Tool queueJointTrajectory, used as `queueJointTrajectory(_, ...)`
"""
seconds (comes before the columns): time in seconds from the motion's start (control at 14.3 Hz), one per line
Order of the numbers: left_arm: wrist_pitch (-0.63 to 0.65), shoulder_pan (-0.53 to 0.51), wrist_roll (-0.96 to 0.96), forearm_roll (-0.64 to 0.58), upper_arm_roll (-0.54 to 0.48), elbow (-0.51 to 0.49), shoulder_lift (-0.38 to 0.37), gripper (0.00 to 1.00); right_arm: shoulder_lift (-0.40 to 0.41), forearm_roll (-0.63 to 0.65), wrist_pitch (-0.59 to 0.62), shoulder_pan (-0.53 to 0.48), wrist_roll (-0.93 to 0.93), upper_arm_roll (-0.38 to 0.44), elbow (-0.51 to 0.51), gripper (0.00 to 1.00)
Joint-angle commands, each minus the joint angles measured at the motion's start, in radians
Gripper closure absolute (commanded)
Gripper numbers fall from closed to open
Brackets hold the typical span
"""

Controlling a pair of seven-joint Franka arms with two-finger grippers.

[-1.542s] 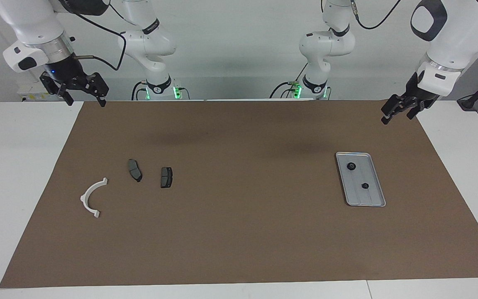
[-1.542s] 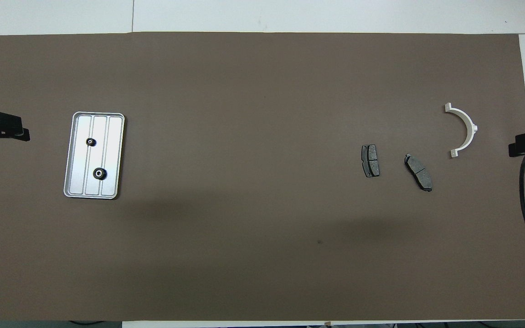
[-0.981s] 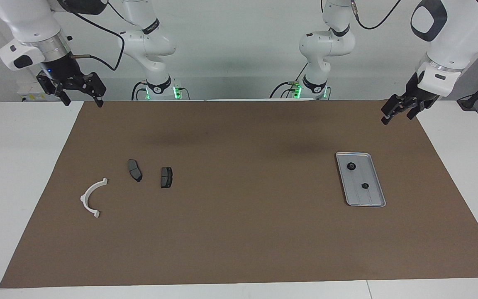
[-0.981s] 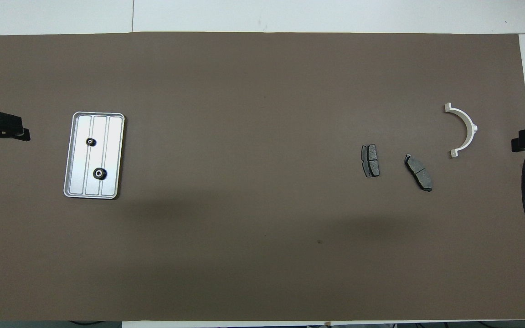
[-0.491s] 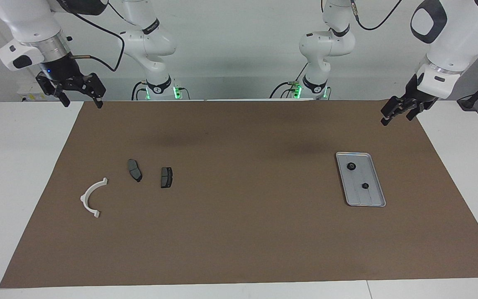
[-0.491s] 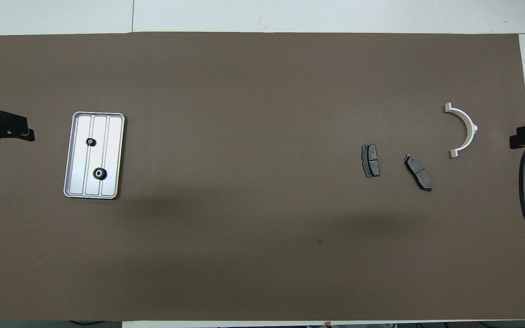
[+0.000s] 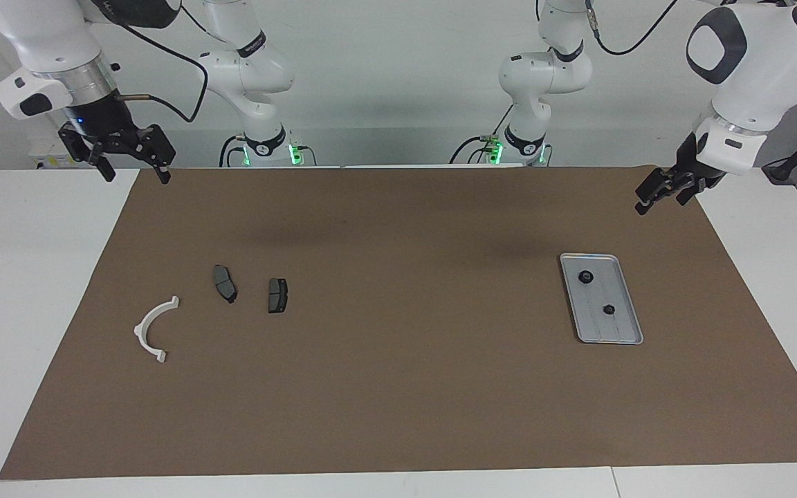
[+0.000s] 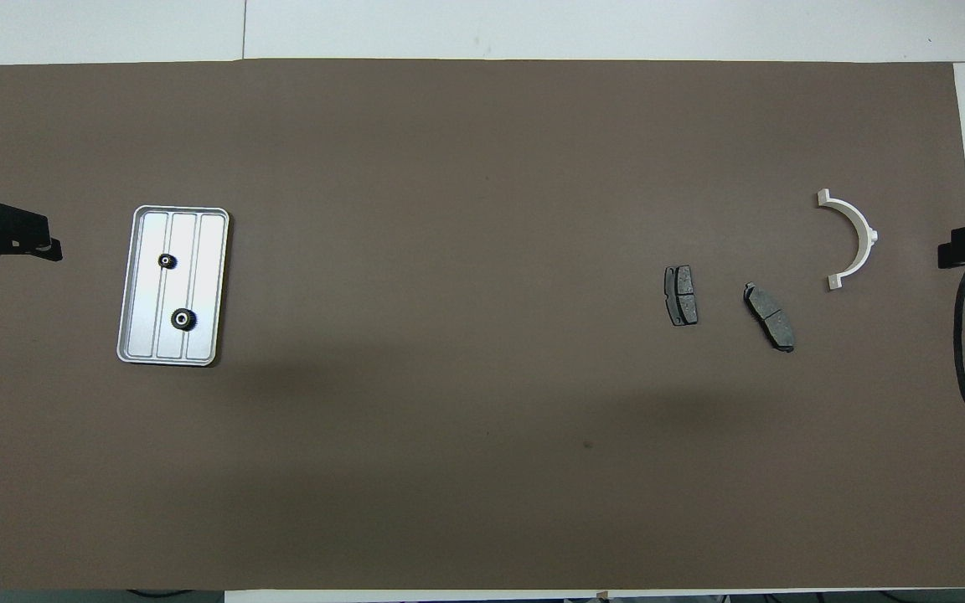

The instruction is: Place bearing gear from tray to pile

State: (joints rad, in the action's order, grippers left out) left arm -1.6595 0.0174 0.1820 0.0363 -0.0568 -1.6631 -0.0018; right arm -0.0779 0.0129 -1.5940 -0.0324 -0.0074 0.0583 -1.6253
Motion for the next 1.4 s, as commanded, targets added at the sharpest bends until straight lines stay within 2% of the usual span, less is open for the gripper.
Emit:
queueJointTrajectory(0.0, -0.057, -0.004, 0.052, 0.007, 0.006, -0.082, -0.033, 0.00, 0.001, -0.007, -0.018, -0.004, -0.019, -0.003, -0.004, 0.00)
queueJointTrajectory(0.49, -0.207, 0.015, 0.180, -0.002, 0.011, -0.248, -0.003, 0.00, 0.001, -0.005, -0.024, -0.015, -0.083, -0.002, -0.008, 0.00)
queueJointTrajectory(0.98, -0.473, 0.026, 0.191, -0.056, 0.011, -0.469, 0.013, 0.00, -0.013, -0.002, 0.026, -0.024, -0.083, 0.000, -0.008, 0.00)
queueJointTrajectory(1.26, -0.523, 0.029, 0.185, -0.084, 0.012, -0.481, 0.078, 0.05, -0.017, -0.010, 0.038, -0.056, -0.060, 0.001, -0.013, 0.00)
queueJointTrajectory(1.33, -0.525, 0.029, 0.180, -0.084, 0.012, -0.483, 0.082, 0.10, -0.017, -0.011, 0.039, -0.057, -0.059, 0.000, -0.011, 0.00)
